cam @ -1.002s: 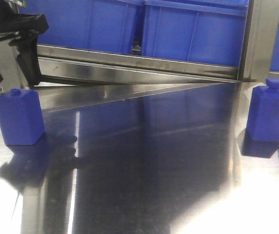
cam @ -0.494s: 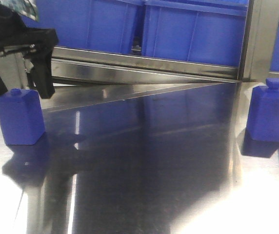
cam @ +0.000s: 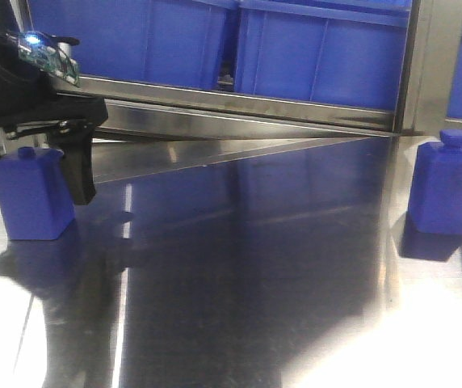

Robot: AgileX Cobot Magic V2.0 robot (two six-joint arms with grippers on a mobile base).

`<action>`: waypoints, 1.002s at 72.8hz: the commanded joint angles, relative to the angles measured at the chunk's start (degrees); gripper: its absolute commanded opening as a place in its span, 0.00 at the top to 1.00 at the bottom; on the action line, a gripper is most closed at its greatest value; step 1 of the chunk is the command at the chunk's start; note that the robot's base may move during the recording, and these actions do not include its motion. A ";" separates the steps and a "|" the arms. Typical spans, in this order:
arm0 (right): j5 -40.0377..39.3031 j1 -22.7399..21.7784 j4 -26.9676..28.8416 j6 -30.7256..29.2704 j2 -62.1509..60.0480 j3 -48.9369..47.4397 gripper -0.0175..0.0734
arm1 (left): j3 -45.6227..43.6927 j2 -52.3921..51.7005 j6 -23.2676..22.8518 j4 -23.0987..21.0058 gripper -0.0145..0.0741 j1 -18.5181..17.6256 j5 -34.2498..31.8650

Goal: Pick and sort blue part to right shelf
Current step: 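Close the left gripper on the blue bottle and lift it, then lower the right gripper over the other blue bottle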

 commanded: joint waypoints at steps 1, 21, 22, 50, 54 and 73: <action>-4.93 -0.43 -0.16 -0.31 -0.74 -1.30 0.77 | -1.49 -1.88 -0.53 -0.14 0.32 -0.33 0.97; -4.93 -0.43 -0.16 -0.31 -0.74 -1.30 0.77 | -1.75 -1.90 -0.53 -0.14 0.46 -0.33 1.80; -4.93 -0.43 -0.16 -0.31 -0.74 -1.30 0.77 | -1.75 -1.87 -0.53 -0.14 0.46 -0.33 1.80; -4.93 -0.43 -0.16 -0.31 -0.74 -1.30 0.77 | 0.02 -17.91 -0.17 7.66 0.46 -0.93 -2.40; -4.93 -0.43 -0.16 -0.31 -0.74 -1.30 0.77 | 1.78 -22.22 -0.17 8.79 0.46 -0.93 -4.54; -5.27 -0.43 -0.11 -0.31 -0.74 -1.30 0.77 | 16.91 -46.68 -0.17 11.05 0.46 -0.93 -22.40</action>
